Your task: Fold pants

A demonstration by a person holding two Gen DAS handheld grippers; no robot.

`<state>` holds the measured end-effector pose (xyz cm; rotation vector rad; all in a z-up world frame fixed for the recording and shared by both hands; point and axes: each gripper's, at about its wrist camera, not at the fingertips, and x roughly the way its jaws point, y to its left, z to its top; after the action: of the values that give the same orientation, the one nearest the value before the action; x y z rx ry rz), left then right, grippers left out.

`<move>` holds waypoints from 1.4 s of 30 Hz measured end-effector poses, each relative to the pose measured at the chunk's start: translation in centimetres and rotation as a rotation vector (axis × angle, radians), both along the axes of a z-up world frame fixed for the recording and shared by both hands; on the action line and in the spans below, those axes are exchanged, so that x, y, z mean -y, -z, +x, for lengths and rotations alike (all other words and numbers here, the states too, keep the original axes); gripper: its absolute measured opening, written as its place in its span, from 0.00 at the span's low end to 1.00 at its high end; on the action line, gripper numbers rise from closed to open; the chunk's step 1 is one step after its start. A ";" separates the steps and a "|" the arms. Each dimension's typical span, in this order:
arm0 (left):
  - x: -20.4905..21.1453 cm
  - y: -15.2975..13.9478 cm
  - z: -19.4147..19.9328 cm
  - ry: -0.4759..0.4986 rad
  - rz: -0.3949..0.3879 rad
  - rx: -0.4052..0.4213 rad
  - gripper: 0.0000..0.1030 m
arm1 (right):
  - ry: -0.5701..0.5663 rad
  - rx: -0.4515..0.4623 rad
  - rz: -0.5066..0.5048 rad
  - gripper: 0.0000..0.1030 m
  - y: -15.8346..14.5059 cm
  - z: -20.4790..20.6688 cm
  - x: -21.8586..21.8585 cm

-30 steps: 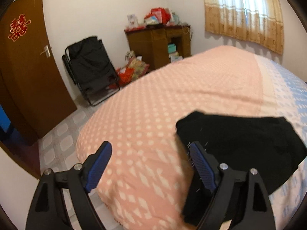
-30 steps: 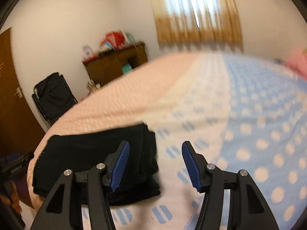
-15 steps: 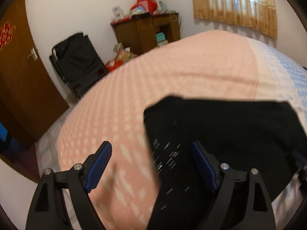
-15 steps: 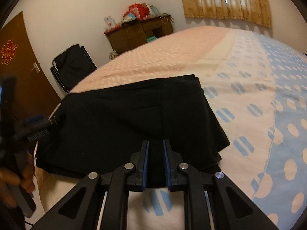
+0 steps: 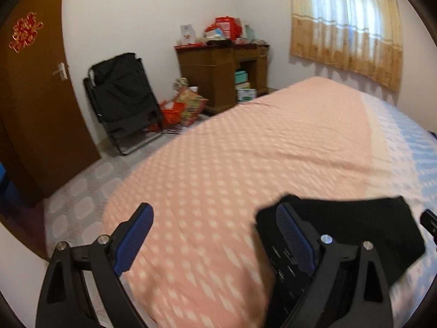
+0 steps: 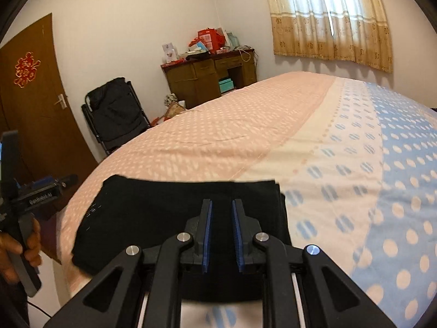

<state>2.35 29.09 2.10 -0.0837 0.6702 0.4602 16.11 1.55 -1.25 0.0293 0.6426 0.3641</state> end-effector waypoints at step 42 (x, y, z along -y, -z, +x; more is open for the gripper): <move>4.5 2.5 -2.1 0.070 0.028 -0.082 0.93 | -0.120 -0.093 0.218 0.35 1.4 -8.3 -2.5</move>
<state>0.24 24.63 -0.38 -0.0148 0.7450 0.4069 7.84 4.02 -2.65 0.2173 0.6965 0.5498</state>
